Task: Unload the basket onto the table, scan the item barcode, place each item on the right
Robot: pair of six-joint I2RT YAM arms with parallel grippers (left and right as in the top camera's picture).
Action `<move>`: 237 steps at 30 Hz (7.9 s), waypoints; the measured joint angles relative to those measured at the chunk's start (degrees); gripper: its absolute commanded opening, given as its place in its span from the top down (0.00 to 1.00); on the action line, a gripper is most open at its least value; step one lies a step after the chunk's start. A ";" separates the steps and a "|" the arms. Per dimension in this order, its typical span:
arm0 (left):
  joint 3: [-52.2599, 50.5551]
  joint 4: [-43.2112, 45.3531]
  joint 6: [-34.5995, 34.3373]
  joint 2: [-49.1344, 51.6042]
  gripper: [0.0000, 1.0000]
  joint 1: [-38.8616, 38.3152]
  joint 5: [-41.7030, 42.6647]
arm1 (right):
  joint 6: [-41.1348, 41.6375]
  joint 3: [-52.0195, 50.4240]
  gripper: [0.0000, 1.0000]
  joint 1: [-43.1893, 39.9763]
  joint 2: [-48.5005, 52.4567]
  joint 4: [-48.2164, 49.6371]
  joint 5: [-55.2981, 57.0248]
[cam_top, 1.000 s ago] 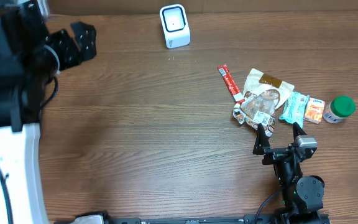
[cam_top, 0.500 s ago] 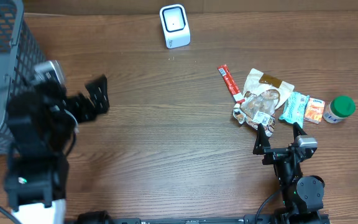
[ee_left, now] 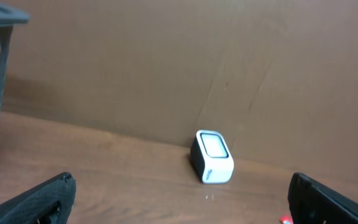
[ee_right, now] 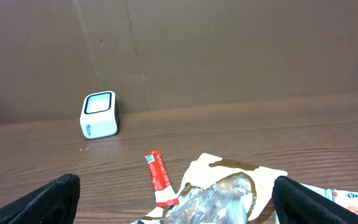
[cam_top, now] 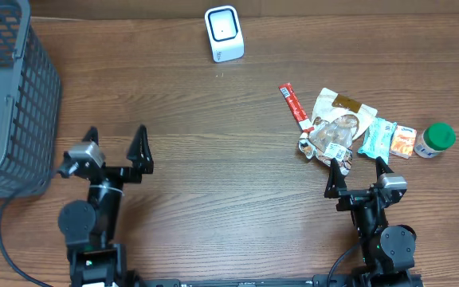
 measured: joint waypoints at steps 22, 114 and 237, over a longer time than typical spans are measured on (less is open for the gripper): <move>-12.76 -15.87 -0.66 -13.90 0.00 0.02 -2.58 | 0.02 0.00 0.00 0.00 0.00 0.00 0.02; -12.76 -29.24 20.59 -30.91 0.00 -0.15 -7.19 | 0.02 0.00 0.00 0.00 0.00 0.02 0.00; -12.76 -29.24 20.59 -33.59 0.00 -0.15 -7.37 | -4.31 0.00 0.00 -0.13 0.00 0.02 0.02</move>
